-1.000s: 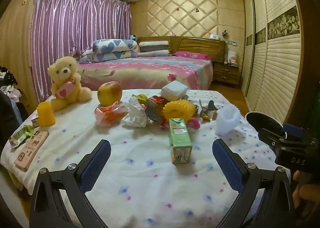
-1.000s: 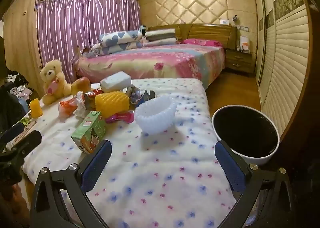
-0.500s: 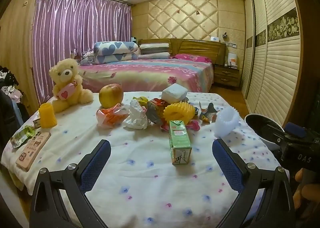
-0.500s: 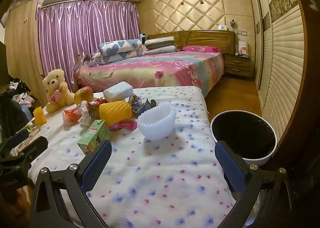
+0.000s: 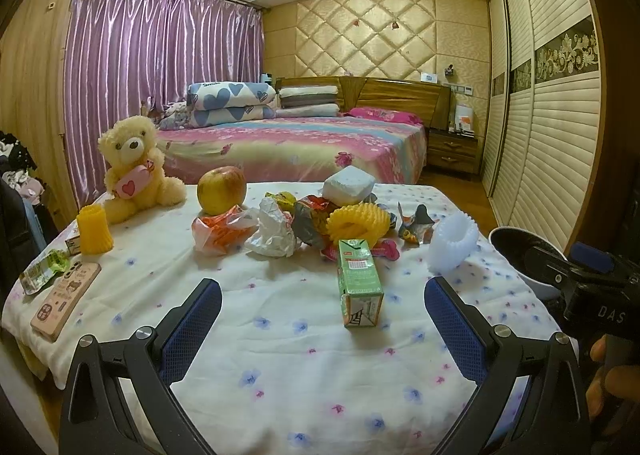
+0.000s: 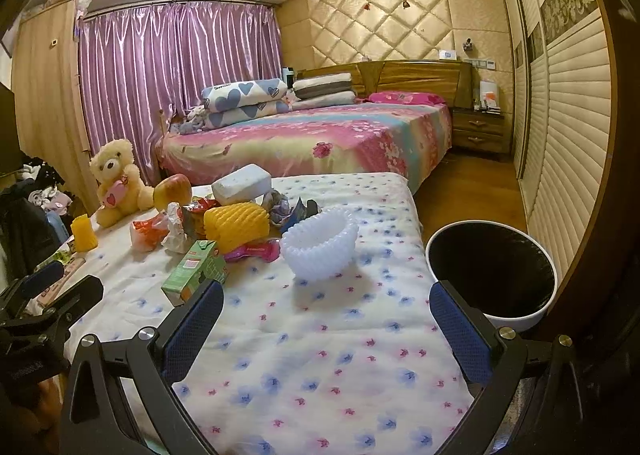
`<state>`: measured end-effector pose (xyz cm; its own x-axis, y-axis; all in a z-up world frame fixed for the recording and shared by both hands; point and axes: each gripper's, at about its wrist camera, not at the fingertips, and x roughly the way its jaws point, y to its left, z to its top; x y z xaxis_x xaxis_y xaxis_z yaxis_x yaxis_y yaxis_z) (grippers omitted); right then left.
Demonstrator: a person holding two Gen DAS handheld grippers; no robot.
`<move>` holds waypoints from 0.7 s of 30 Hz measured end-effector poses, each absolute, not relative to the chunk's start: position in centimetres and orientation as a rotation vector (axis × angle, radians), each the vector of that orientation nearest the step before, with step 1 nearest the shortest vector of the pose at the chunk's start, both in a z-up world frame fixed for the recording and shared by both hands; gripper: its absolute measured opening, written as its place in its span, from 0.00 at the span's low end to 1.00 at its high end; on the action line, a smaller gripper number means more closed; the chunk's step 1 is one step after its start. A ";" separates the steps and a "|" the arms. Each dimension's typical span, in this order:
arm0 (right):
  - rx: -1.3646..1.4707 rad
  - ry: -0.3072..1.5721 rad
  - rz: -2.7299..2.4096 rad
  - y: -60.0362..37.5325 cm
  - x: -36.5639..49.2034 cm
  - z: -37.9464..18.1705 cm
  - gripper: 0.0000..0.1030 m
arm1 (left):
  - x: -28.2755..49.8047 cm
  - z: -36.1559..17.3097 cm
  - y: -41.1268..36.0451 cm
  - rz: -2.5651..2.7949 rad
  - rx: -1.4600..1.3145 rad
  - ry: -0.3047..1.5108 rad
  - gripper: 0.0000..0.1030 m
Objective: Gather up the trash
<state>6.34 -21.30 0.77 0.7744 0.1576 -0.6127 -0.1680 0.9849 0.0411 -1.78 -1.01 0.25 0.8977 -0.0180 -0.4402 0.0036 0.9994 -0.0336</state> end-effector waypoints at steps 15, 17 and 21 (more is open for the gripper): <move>0.000 0.663 0.187 -21.3 6.4 0.7 1.00 | -1.6 0.1 -1.1 -0.017 -0.030 0.457 0.99; -0.001 0.663 0.186 -21.4 6.4 0.6 1.00 | -1.6 0.1 -1.1 -0.017 -0.029 0.458 0.99; 0.005 0.666 0.186 -21.5 6.5 0.7 1.00 | -1.6 0.1 -1.1 -0.018 -0.030 0.456 0.99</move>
<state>6.48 -21.46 0.66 0.7702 0.1733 -0.6138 -0.1701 0.9833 0.0642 -1.56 -1.14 0.08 0.8975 -0.0242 -0.4403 0.0108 0.9994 -0.0329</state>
